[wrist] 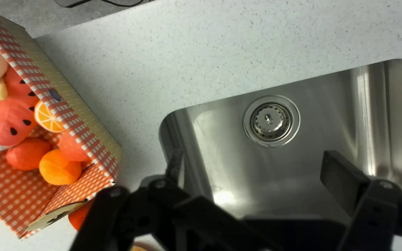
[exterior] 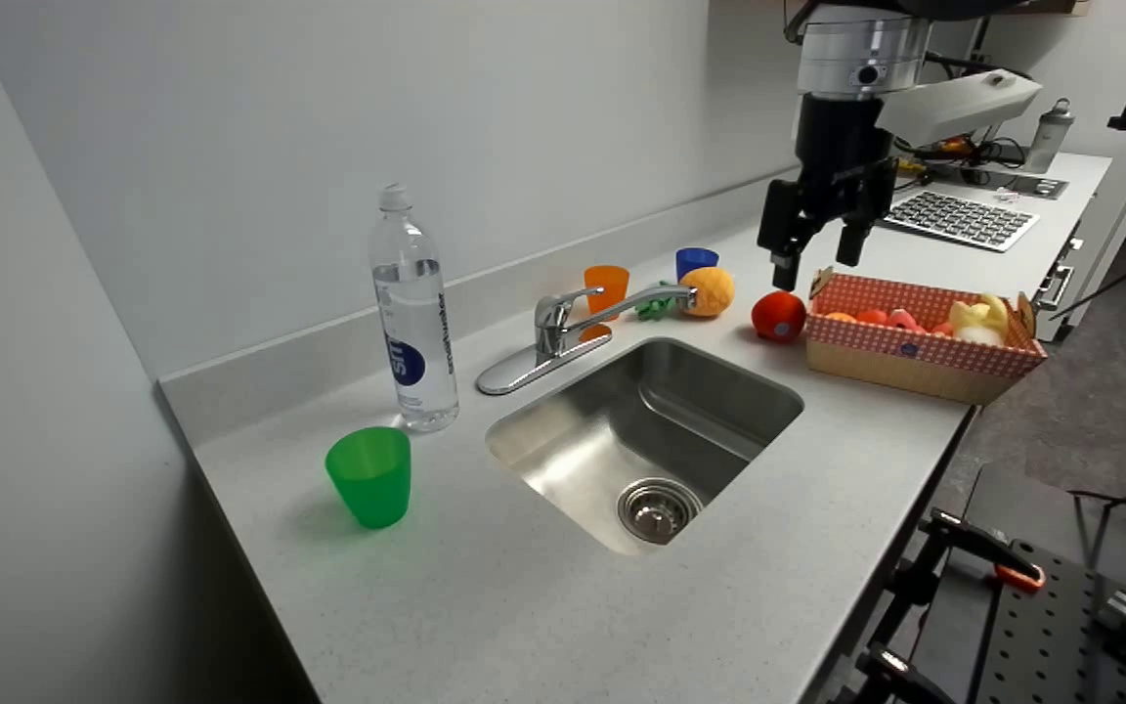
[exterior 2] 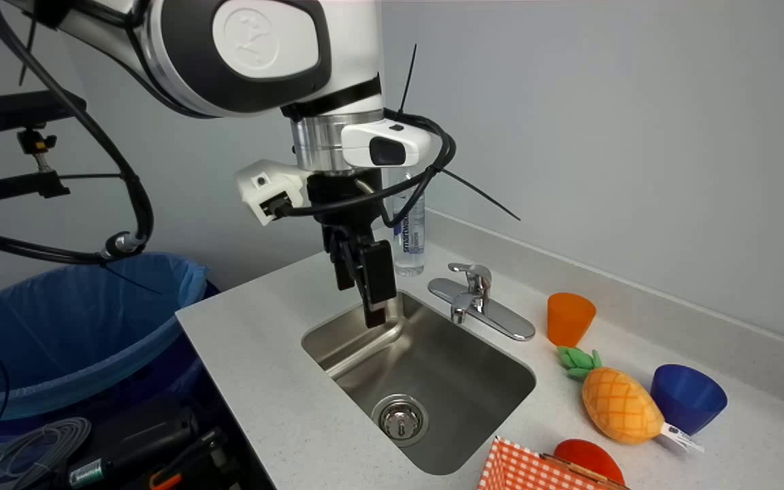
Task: Move the box forward
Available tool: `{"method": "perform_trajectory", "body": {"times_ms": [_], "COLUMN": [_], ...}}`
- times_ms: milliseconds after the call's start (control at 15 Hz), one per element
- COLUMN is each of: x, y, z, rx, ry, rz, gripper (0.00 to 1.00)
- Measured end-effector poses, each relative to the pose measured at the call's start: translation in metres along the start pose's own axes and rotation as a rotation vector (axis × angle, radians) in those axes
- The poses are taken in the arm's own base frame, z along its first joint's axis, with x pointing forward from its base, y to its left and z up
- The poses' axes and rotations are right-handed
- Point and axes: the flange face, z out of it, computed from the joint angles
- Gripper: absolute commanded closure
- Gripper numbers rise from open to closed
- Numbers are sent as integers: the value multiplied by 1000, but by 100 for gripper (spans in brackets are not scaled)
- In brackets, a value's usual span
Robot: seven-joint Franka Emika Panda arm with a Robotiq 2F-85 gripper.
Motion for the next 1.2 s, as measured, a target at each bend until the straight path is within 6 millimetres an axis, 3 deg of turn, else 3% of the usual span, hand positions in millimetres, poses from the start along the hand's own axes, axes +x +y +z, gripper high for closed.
{"method": "perform_trajectory", "body": {"times_ms": [400,600,1200], "x": [1,9,64], "y": [1,14,130], "z": [3,15,79], "rx": [0,4,-30], "ry": [-8,-19,-24], "rz": [3,30,219], "gripper": [0,0,0]}}
